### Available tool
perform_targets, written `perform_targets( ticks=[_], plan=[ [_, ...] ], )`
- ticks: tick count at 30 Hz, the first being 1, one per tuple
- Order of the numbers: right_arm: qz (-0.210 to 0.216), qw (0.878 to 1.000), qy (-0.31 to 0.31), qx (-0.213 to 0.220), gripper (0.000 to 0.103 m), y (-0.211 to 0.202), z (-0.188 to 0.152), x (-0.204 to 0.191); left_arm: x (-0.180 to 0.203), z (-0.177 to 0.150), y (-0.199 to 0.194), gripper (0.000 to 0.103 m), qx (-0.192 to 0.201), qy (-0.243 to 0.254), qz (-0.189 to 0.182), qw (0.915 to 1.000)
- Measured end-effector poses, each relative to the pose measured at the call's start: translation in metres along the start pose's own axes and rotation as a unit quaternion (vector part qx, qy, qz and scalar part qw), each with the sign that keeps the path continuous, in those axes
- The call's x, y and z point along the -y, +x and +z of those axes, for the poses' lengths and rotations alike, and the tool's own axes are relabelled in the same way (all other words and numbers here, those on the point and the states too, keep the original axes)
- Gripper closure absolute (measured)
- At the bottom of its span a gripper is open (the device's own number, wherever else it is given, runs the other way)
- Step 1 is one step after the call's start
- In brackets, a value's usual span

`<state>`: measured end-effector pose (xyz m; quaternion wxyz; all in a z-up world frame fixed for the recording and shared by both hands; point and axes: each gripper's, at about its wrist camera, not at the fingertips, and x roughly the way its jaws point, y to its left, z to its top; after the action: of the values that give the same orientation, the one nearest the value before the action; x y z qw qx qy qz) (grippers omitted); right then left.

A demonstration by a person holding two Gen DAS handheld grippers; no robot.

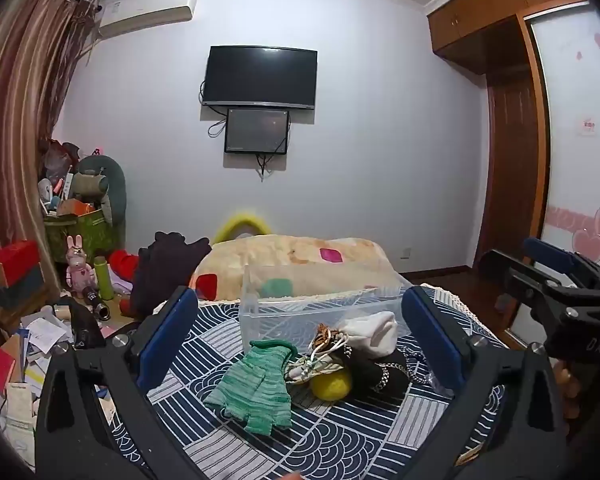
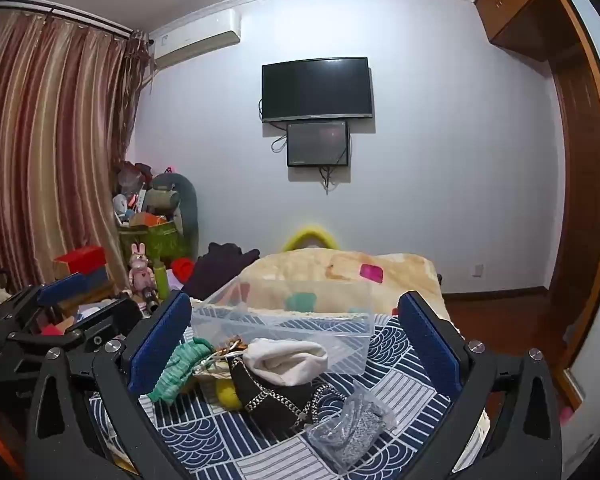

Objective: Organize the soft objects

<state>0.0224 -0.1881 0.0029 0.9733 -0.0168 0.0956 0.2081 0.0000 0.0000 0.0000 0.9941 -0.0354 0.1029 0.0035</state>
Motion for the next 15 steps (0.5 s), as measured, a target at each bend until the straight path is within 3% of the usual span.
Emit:
perform_targets(
  ticks=[15],
  plan=[
    [0.000, 1.000, 0.001, -0.004, 0.000, -0.0003, -0.0051, 0.0004, -0.0046, 0.0003, -0.0020, 0.000, -0.001, -0.016, -0.018, 0.9997]
  ],
)
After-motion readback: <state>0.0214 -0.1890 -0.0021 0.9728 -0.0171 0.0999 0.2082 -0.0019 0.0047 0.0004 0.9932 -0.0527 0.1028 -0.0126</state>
